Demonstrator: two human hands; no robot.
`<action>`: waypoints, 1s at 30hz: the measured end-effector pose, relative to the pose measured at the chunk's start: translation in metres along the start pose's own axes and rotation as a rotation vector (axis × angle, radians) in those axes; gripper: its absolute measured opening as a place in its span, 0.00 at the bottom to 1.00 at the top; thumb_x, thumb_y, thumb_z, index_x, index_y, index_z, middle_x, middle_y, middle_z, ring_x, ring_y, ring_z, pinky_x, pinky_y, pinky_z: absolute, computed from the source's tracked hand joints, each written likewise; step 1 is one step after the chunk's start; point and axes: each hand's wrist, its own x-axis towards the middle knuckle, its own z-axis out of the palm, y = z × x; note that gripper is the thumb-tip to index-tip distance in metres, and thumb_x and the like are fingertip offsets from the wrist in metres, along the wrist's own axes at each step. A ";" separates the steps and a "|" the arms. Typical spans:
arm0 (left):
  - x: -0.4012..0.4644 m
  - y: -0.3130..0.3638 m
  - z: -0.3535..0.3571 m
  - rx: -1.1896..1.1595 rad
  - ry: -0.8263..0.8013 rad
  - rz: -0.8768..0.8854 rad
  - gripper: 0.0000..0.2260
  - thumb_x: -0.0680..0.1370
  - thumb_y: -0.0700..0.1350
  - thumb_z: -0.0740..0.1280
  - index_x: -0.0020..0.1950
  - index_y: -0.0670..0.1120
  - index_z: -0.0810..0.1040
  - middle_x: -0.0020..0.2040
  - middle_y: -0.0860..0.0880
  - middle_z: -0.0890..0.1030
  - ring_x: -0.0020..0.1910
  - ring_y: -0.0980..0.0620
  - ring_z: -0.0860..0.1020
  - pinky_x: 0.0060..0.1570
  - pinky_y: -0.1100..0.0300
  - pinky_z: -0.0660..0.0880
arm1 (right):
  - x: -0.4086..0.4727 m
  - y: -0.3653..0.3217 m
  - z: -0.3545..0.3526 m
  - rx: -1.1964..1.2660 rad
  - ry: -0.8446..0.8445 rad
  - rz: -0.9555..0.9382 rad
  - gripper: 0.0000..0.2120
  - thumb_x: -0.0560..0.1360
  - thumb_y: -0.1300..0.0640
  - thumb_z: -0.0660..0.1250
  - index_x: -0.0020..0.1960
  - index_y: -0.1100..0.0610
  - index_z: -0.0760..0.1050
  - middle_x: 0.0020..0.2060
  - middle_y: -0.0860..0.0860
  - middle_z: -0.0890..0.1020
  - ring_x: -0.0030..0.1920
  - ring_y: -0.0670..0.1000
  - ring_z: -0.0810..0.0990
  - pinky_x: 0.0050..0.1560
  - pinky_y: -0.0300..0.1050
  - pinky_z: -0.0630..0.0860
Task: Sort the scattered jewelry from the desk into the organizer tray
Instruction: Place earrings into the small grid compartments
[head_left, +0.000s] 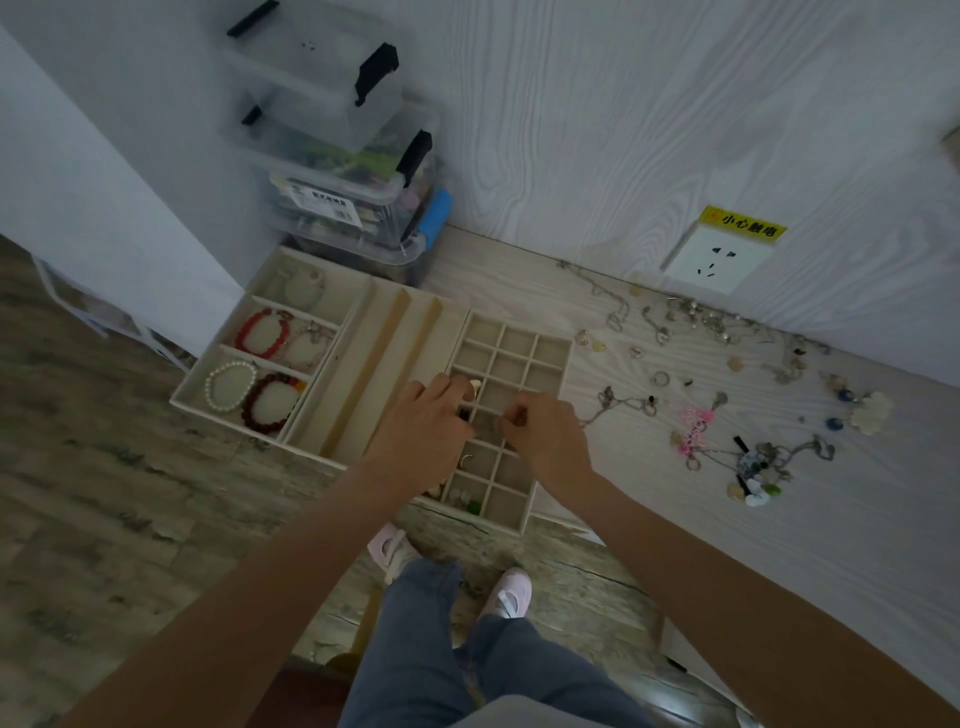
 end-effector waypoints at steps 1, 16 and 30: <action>0.000 0.000 0.002 0.007 0.003 -0.002 0.10 0.69 0.42 0.70 0.45 0.55 0.85 0.56 0.46 0.76 0.53 0.46 0.73 0.46 0.51 0.71 | -0.001 -0.001 0.000 -0.016 0.012 -0.011 0.06 0.74 0.59 0.66 0.39 0.57 0.77 0.37 0.53 0.81 0.39 0.53 0.80 0.41 0.49 0.78; 0.002 0.001 -0.002 0.011 -0.171 -0.031 0.16 0.78 0.44 0.59 0.63 0.55 0.77 0.69 0.49 0.63 0.66 0.47 0.61 0.61 0.53 0.60 | -0.004 0.005 -0.006 -0.252 0.000 -0.271 0.13 0.80 0.53 0.57 0.50 0.58 0.78 0.44 0.53 0.81 0.43 0.53 0.79 0.38 0.44 0.72; 0.008 0.004 -0.001 0.023 -0.207 -0.033 0.17 0.78 0.46 0.60 0.66 0.58 0.73 0.70 0.48 0.61 0.69 0.48 0.59 0.61 0.54 0.60 | -0.001 0.008 -0.013 -0.474 -0.210 -0.353 0.15 0.79 0.58 0.56 0.58 0.51 0.78 0.50 0.53 0.82 0.49 0.54 0.80 0.42 0.42 0.73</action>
